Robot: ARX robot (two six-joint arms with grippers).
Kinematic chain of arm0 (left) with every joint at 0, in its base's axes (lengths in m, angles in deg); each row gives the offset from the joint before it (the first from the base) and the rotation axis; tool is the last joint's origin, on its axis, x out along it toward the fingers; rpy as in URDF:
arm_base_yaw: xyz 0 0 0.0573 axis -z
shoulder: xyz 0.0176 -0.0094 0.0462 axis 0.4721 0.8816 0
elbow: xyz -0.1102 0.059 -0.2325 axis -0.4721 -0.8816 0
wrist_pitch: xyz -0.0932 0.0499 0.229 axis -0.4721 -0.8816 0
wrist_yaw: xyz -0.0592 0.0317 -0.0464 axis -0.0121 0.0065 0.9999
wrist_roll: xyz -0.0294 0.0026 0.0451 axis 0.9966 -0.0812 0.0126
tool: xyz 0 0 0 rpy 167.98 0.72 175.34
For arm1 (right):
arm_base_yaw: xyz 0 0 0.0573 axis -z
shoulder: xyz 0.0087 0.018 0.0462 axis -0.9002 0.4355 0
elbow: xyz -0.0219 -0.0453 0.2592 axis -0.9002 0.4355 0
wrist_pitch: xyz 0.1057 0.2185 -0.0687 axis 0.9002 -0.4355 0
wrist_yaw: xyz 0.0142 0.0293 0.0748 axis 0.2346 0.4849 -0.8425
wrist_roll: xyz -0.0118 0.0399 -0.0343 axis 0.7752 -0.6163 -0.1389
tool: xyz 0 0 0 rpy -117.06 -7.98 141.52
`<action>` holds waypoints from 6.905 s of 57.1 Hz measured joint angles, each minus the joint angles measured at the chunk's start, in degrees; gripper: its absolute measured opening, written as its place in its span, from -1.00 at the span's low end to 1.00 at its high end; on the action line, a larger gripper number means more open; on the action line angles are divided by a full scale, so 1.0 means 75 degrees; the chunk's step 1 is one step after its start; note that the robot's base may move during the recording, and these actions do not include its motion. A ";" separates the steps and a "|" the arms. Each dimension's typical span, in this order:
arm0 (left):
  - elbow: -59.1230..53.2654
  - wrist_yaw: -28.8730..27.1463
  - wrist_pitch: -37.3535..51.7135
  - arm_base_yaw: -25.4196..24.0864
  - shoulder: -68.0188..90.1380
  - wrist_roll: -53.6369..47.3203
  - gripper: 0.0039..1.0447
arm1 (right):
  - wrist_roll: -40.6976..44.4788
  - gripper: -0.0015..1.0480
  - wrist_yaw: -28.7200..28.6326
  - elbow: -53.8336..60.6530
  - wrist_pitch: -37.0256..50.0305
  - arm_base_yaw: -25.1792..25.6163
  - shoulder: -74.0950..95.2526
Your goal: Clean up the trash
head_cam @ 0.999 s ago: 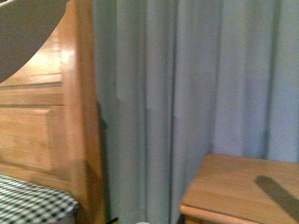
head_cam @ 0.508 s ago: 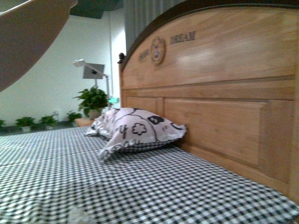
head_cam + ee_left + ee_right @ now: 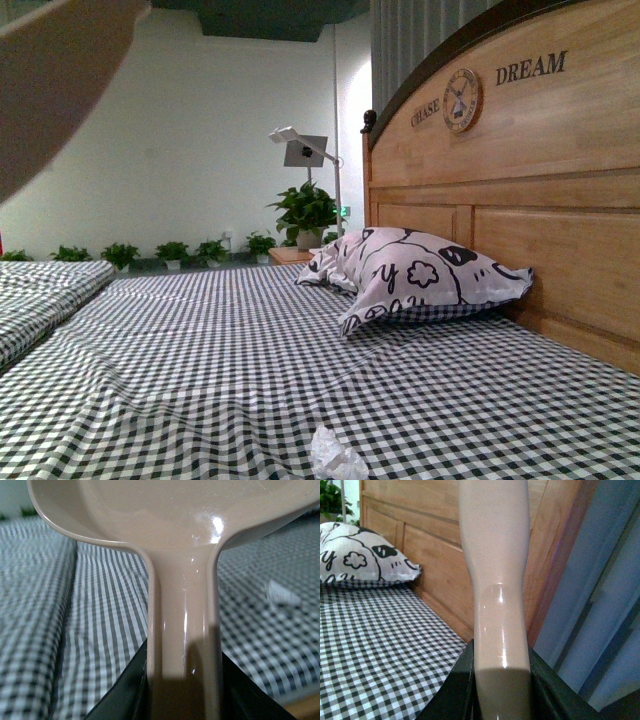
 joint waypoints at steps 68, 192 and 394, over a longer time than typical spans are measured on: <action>0.2582 0.2273 0.0726 -0.0667 0.7227 -0.6406 -0.49 | 0.0000 -0.60 -0.0032 -0.0006 0.0000 -0.0003 -0.0023; 0.2769 0.2168 0.0883 -0.0493 0.8227 -0.6586 -0.49 | -0.1918 -0.60 -0.4911 -0.4861 -0.1236 0.0973 1.0241; -0.0303 -0.1798 0.1772 0.0227 -0.0991 -0.0525 -0.49 | -0.3789 -0.61 -0.5149 -0.2124 -0.3908 0.1437 -0.0877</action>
